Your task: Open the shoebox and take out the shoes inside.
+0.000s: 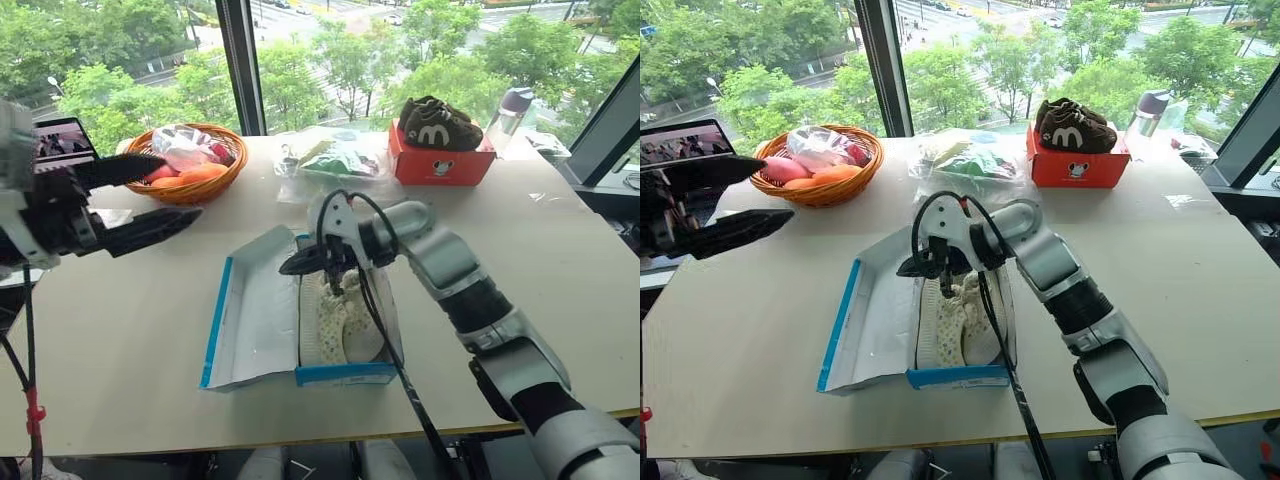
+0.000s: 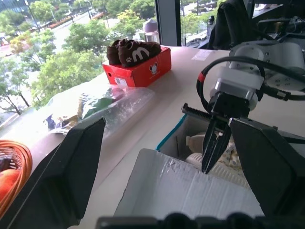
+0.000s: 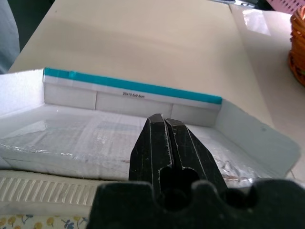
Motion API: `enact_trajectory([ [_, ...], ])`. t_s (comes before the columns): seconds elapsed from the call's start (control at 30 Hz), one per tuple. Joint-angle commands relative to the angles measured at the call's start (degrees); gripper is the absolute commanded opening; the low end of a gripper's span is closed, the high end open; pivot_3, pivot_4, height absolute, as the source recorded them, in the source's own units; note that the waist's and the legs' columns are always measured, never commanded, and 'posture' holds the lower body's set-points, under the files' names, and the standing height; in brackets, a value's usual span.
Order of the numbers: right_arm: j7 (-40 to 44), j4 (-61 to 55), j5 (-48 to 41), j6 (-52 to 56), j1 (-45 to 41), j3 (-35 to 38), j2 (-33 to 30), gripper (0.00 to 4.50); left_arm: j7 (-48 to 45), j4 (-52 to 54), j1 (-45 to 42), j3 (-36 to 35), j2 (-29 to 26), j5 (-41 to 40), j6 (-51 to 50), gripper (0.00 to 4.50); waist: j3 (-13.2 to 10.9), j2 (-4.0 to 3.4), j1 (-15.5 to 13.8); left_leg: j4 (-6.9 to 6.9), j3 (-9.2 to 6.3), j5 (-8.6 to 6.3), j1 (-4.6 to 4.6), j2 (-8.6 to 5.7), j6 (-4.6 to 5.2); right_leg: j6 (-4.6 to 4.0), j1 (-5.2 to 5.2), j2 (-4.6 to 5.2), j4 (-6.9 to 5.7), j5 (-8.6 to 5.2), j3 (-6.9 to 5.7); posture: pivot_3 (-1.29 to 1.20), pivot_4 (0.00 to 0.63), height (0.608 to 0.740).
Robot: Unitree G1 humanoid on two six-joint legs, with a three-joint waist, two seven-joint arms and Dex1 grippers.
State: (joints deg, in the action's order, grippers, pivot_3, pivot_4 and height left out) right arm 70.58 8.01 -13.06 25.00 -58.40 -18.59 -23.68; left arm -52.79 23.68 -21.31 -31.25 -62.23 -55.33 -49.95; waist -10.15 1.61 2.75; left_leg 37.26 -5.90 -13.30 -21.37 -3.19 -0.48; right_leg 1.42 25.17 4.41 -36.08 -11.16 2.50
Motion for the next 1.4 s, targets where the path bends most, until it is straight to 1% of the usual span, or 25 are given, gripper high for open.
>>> enact_trajectory([
  [0.03, 4.54, -8.52, -6.2, 4.78, -1.73, 6.63, -6.45, 0.0, -3.9, -0.54, 1.82, 5.85, -1.36, 4.77, 4.04, 4.47, 0.0, 0.0, -0.18, 0.0, 0.03, 0.0, 0.0, 0.01, 0.0, 0.0, 0.0, -0.01, 0.01, 0.0, 0.0, 0.0, 0.15, 0.74],
  [0.1, 5.48, -10.66, -7.17, 6.75, -1.38, 7.82, -9.93, 0.58, -6.12, -1.38, 2.72, 9.84, -1.84, 7.36, 5.54, 4.5, 0.0, 0.01, -0.29, -0.05, 0.12, 0.0, 0.0, 0.02, 0.0, -0.01, -0.03, -0.03, 0.05, -0.02, -0.04, 0.0, 0.15, 0.74],
  [0.13, 5.66, -11.33, -7.46, 7.65, -1.33, 8.17, -11.17, 0.78, -7.13, -1.84, 2.77, 11.11, -1.79, 7.95, 6.16, 4.5, 0.0, 0.0, -0.27, -0.05, 0.14, 0.0, 0.0, 0.03, 0.0, -0.01, -0.04, -0.04, 0.06, -0.02, -0.05, 0.0, 0.15, 0.74],
  [0.17, 6.09, -11.96, -7.27, 8.43, -1.04, 8.15, -13.05, 1.25, -8.21, -2.47, 2.23, 12.81, -1.38, 8.48, 6.9, 4.5, 0.0, 0.01, -0.13, -0.05, 0.15, 0.0, 0.0, 0.03, 0.01, -0.01, -0.04, -0.04, 0.06, -0.02, -0.04, 0.0, 0.15, 0.74],
  [0.23, 7.17, -13.33, -5.46, 7.31, 0.72, 6.9, -16.53, 1.8, -9.32, -4.17, -0.44, 16.24, 0.34, 9.58, 8.42, 4.5, 0.0, 0.01, -0.12, -0.04, 0.2, 0.0, 0.0, 0.05, 0.01, -0.01, -0.03, -0.04, 0.07, -0.02, -0.04, 0.0, 0.15, 0.74],
  [0.27, 7.51, -13.9, -4.32, 5.85, 1.82, 5.92, -17.66, 2.18, -9.43, -5.08, -2.07, 17.6, 1.27, 9.93, 8.95, 4.5, 0.0, 0.02, -0.22, -0.03, 0.22, 0.0, 0.0, 0.04, 0.01, 0.01, -0.05, -0.04, 0.05, -0.03, -0.04, 0.0, 0.15, 0.74],
  [0.33, 7.42, -14.95, -1.39, 1.8, 4.39, 3.35, -18.81, 2.87, -10.05, -6.53, -4.56, 19.63, 2.56, 10.92, 9.85, 4.5, 0.0, 0.03, -0.25, 0.01, 0.23, 0.0, 0.01, 0.04, 0.01, 0.13, -0.1, -0.06, 0.07, -0.11, -0.08, 0.0, 0.15, 0.74],
  [0.37, 7.26, -15.25, -0.03, -0.07, 5.38, 2.41, -19.06, 3.17, -10.39, -6.99, -5.32, 20.34, 2.92, 11.42, 10.14, 4.5, 0.0, 0.03, -0.12, 0.01, 0.23, 0.0, 0.01, 0.05, 0.01, 0.33, -0.11, -0.05, 0.08, -0.22, -0.08, 0.0, 0.15, 0.74],
  [0.43, 6.9, -14.72, 1.91, -2.97, 7.43, 0.88, -18.68, 3.84, -10.86, -7.6, -6.35, 21.17, 3.56, 12.04, 10.45, 4.5, 0.0, 0.04, 0.18, 0.02, 0.29, 0.0, 0.01, 0.05, 0.01, 0.35, -0.08, -0.04, 0.06, -0.24, -0.02, 0.0, 0.15, 0.74],
  [0.5, 6.53, -13.11, 3.12, -5.09, 8.42, 0.0, -18.02, 3.84, -11.18, -7.82, -6.69, 21.45, 3.96, 12.42, 10.57, 4.5, 0.0, 0.04, 0.36, 0.01, 0.31, 0.0, -0.01, 0.05, 0.02, 0.3, -0.03, -0.02, 0.03, -0.2, 0.01, 0.0, 0.15, 0.74],
  [0.57, 6.08, -11.43, 3.87, -6.66, 8.78, -0.35, -17.26, 3.84, -11.4, -7.75, -6.67, 21.51, 4.2, 12.78, 10.64, 4.5, -0.01, 0.04, 0.41, 0.01, 0.3, 0.0, -0.04, 0.07, 0.02, 0.01, 0.02, -0.04, 0.01, -0.03, 0.02, 0.0, 0.15, 0.74],
  [0.77, 4.54, -0.42, 4.24, -9.57, 8.27, 0.79, -13.33, 3.84, -10.76, -6.66, -5.93, 20.81, 4.93, 12.51, 10.28, 4.5, -0.01, 0.06, 0.08, 0.08, 0.29, 0.0, -0.03, 0.04, 0.02, 0.01, -0.06, -0.01, 0.03, -0.03, 0.0, 0.0, 0.15, 0.74],
  [0.87, 4.69, 2.49, 6.9, -12.99, 8.24, -0.45, -13.54, 3.84, -10.34, -6.02, -5.46, 20.49, 5.06, 12.35, 10.08, 4.5, -0.01, 0.06, -0.08, 0.08, 0.28, 0.0, -0.04, 0.04, 0.02, 0.0, -0.04, -0.02, 0.02, -0.02, 0.0, 0.0, 0.15, 0.74],
  [1.0, 6.23, 3.02, 5.85, -12.08, 8.88, 0.1, -12.83, 2.8, -9.86, -5.96, -4.96, 19.94, 5.19, 12.24, 10.05, 4.5, -0.01, 0.06, -0.07, 0.08, 0.28, 0.0, -0.04, 0.05, 0.02, 0.0, -0.04, -0.03, 0.01, -0.02, 0.0, 0.0, 0.15, 0.74],
  [1.03, 6.27, 3.09, 5.12, -11.62, 9.02, 0.68, -12.49, 2.35, -9.8, -6.05, -4.79, 20.0, 5.14, 12.49, 10.18, 4.5, -0.01, 0.06, -0.07, 0.09, 0.28, 0.0, -0.04, 0.04, 0.02, 0.0, -0.05, -0.02, 0.01, -0.02, 0.0, 0.0, 0.15, 0.74],
  [1.07, 6.32, 3.05, 4.29, -11.07, 9.11, 1.32, -12.18, 2.1, -9.82, -6.05, -4.65, 20.01, 5.09, 12.6, 10.26, 4.5, -0.01, 0.06, -0.05, 0.1, 0.28, 0.0, -0.03, 0.04, 0.02, 0.0, -0.06, -0.02, 0.01, -0.02, 0.0, 0.0, 0.15, 0.74],
  [1.23, 5.75, 2.38, 0.57, -8.01, 9.13, 4.44, -10.94, 0.36, -9.66, -6.25, -4.7, 19.72, 5.44, 11.93, 10.08, 4.5, -0.01, 0.06, -0.05, 0.1, 0.28, 0.0, -0.03, 0.05, 0.02, 0.0, -0.06, -0.03, 0.01, -0.02, 0.0, 0.0, 0.15, 0.74],
  [1.27, 5.5, 2.1, -0.18, -7.31, 9.3, 5.01, -10.64, 0.07, -9.68, -6.42, -4.71, 19.82, 5.41, 12.12, 10.19, 4.5, -0.01, 0.06, -0.06, 0.1, 0.27, 0.0, -0.04, 0.05, 0.02, 0.0, -0.05, -0.03, 0.01, -0.02, 0.0, 0.0, 0.15, 0.74],
  [1.3, 5.31, 1.81, -0.82, -6.57, 9.49, 5.54, -10.36, 0.01, -9.73, -6.52, -4.73, 19.88, 5.41, 12.23, 10.23, 4.5, -0.01, 0.06, -0.07, 0.1, 0.27, 0.0, -0.04, 0.05, 0.02, -0.01, -0.05, -0.03, 0.01, -0.02, 0.0, 0.0, 0.15, 0.74],
  [1.4, 4.34, 0.84, -3.22, -3.98, 10.02, 7.33, -9.28, 0.01, -9.87, -6.65, -4.89, 19.9, 5.43, 12.2, 10.15, 4.5, -0.01, 0.06, -0.08, 0.1, 0.27, 0.0, -0.04, 0.05, 0.02, -0.01, -0.05, -0.03, 0.01, -0.01, 0.0, 0.0, 0.15, 0.74],
])
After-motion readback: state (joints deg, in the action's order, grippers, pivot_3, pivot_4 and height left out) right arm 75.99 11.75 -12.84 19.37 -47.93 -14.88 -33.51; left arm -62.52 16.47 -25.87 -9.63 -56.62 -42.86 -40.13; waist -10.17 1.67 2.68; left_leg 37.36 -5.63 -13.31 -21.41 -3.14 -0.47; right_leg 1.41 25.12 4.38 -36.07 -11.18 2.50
